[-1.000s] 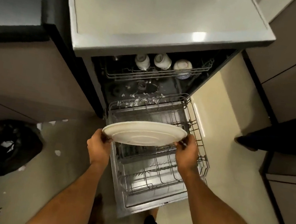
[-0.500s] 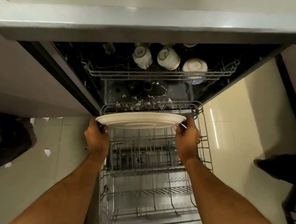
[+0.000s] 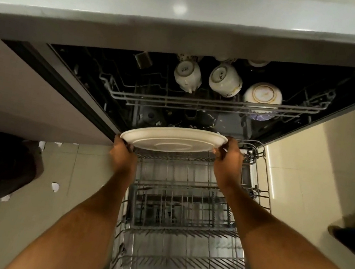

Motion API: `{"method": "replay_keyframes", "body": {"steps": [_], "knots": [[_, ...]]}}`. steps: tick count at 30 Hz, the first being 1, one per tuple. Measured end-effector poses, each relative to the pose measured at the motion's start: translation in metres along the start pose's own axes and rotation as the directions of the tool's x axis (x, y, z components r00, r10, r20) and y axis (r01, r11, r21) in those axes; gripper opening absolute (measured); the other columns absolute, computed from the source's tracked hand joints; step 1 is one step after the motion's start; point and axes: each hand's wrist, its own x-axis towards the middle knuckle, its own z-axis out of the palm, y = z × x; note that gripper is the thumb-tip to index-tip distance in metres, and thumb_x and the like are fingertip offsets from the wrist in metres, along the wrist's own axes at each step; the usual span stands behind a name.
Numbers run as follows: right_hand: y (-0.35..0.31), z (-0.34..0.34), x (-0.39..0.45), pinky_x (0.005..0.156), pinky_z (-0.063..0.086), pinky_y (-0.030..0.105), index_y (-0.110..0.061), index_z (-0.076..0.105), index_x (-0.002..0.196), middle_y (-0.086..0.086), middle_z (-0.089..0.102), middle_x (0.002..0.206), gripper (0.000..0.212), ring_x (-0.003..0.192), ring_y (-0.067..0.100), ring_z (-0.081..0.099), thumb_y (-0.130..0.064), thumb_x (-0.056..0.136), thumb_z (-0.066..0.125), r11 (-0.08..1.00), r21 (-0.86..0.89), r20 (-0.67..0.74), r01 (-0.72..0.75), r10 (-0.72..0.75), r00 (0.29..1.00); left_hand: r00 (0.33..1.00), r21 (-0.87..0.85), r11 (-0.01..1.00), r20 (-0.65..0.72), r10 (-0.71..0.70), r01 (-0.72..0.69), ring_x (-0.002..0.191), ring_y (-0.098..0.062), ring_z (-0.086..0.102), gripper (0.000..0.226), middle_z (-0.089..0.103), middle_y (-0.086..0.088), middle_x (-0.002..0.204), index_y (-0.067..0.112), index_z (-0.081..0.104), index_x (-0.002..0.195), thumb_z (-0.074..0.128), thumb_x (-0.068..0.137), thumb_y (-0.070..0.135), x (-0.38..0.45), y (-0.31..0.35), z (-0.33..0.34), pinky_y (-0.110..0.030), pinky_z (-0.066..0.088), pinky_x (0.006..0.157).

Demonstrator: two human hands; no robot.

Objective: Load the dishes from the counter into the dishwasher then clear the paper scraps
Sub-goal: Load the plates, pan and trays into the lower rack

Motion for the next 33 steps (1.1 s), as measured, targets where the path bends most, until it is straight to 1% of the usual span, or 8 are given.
{"method": "replay_keyframes", "body": {"steps": [3, 7, 10, 18, 23, 25, 28, 33], "knots": [[0.005, 0.008, 0.009, 0.088, 0.055, 0.028, -0.015, 0.056, 0.128, 0.001, 0.067, 0.117, 0.037, 0.107, 0.014, 0.062, -0.003, 0.094, 0.066, 0.999, -0.031, 0.004, -0.013, 0.013, 1.0, 0.998, 0.049, 0.998, 0.048, -0.036, 0.033, 0.109, -0.036, 0.059, 0.035, 0.062, -0.021, 0.118, 0.002, 0.049, 0.13, 0.046, 0.095, -0.003, 0.011, -0.004, 0.009, -0.041, 0.048, 0.082], [0.009, 0.018, 0.021, 0.087, 0.052, 0.031, -0.014, 0.054, 0.128, 0.001, 0.064, 0.117, 0.037, 0.107, 0.015, 0.059, -0.002, 0.094, 0.063, 0.996, -0.061, -0.014, -0.069, 0.068, 0.998, 0.996, -0.005, 1.0, 0.09, -0.025, 0.026, 0.113, -0.035, 0.057, 0.035, 0.06, -0.019, 0.124, 0.004, 0.05, 0.129, 0.045, 0.095, -0.002, 0.023, -0.002, 0.019, -0.039, 0.048, 0.086], [0.013, 0.024, 0.027, 0.085, 0.048, 0.029, -0.01, 0.053, 0.126, -0.002, 0.059, 0.112, 0.033, 0.106, 0.015, 0.056, -0.001, 0.095, 0.062, 0.991, -0.094, -0.011, -0.099, 0.098, 0.995, 0.996, 0.029, 0.999, 0.087, -0.016, 0.013, 0.117, -0.037, 0.057, 0.034, 0.059, -0.021, 0.127, 0.001, 0.051, 0.13, 0.047, 0.097, -0.001, 0.034, 0.0, 0.023, -0.039, 0.047, 0.086], [0.023, 0.043, 0.032, 0.082, 0.048, 0.028, -0.008, 0.051, 0.129, 0.009, 0.064, 0.123, 0.032, 0.108, 0.018, 0.057, -0.005, 0.098, 0.059, 0.98, -0.159, 0.014, -0.12, 0.124, 0.992, 0.998, 0.106, 0.994, 0.069, -0.009, 0.002, 0.118, -0.041, 0.057, 0.03, 0.06, -0.025, 0.127, -0.004, 0.053, 0.127, 0.049, 0.098, 0.002, 0.053, -0.005, 0.024, -0.043, 0.047, 0.087], [0.022, 0.048, 0.039, 0.073, 0.043, 0.013, -0.009, 0.048, 0.136, 0.009, 0.06, 0.129, 0.038, 0.11, 0.017, 0.054, -0.007, 0.099, 0.057, 0.978, -0.174, 0.037, -0.114, 0.122, 0.992, 1.0, 0.153, 0.988, -0.019, -0.005, 0.008, 0.112, -0.04, 0.059, 0.023, 0.064, -0.024, 0.119, -0.003, 0.058, 0.119, 0.051, 0.099, 0.005, 0.054, -0.007, 0.028, -0.038, 0.043, 0.077], [0.019, 0.05, 0.043, 0.079, 0.047, 0.02, -0.009, 0.044, 0.139, 0.011, 0.057, 0.131, 0.041, 0.109, 0.016, 0.051, -0.01, 0.1, 0.057, 0.977, -0.186, 0.055, -0.108, 0.12, 0.991, 0.999, 0.132, 0.991, -0.038, -0.02, 0.025, 0.11, -0.038, 0.06, 0.022, 0.064, -0.022, 0.119, -0.002, 0.059, 0.118, 0.052, 0.099, 0.006, 0.05, -0.009, 0.029, -0.034, 0.04, 0.076], [0.018, 0.053, 0.047, 0.086, 0.055, 0.034, -0.011, 0.039, 0.142, 0.013, 0.057, 0.134, 0.047, 0.12, 0.027, 0.057, -0.016, 0.1, 0.06, 0.977, -0.176, 0.055, -0.117, 0.128, 0.99, 0.999, 0.093, 0.996, -0.052, -0.009, 0.014, 0.108, -0.035, 0.062, 0.021, 0.065, -0.019, 0.117, 0.001, 0.061, 0.116, 0.055, 0.098, 0.009, 0.047, -0.015, 0.03, -0.032, 0.043, 0.076], [0.019, 0.06, 0.048, 0.088, 0.058, 0.037, -0.012, 0.04, 0.144, 0.013, 0.056, 0.134, 0.05, 0.121, 0.028, 0.057, -0.015, 0.099, 0.06, 0.985, -0.155, 0.089, -0.071, 0.085, 0.992, 0.994, 0.088, 0.996, -0.107, 0.004, 0.005, 0.107, -0.034, 0.064, 0.021, 0.066, -0.018, 0.117, 0.002, 0.061, 0.117, 0.057, 0.098, 0.01, 0.045, -0.024, 0.027, -0.036, 0.05, 0.079]]}}
